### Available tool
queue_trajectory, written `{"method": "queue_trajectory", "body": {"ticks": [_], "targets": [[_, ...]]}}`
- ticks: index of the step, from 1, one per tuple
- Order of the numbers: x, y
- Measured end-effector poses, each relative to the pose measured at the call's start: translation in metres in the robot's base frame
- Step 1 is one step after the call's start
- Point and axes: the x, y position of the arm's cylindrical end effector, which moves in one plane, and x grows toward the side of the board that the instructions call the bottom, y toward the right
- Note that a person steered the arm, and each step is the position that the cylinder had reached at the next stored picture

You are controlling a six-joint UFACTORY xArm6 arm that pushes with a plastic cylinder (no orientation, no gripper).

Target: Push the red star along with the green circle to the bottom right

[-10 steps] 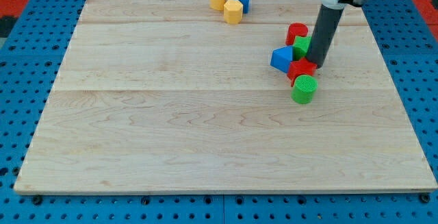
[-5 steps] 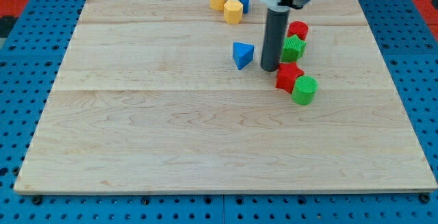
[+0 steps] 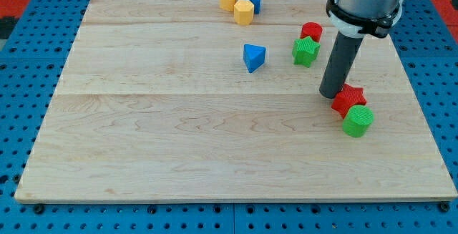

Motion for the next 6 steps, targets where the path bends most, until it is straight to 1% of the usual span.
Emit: {"method": "queue_trajectory", "body": {"ticks": [2,3,4,6], "targets": [[-0.017,0.013],[-0.017,0.025],[-0.007,0.025],[0.037,0.025]]}}
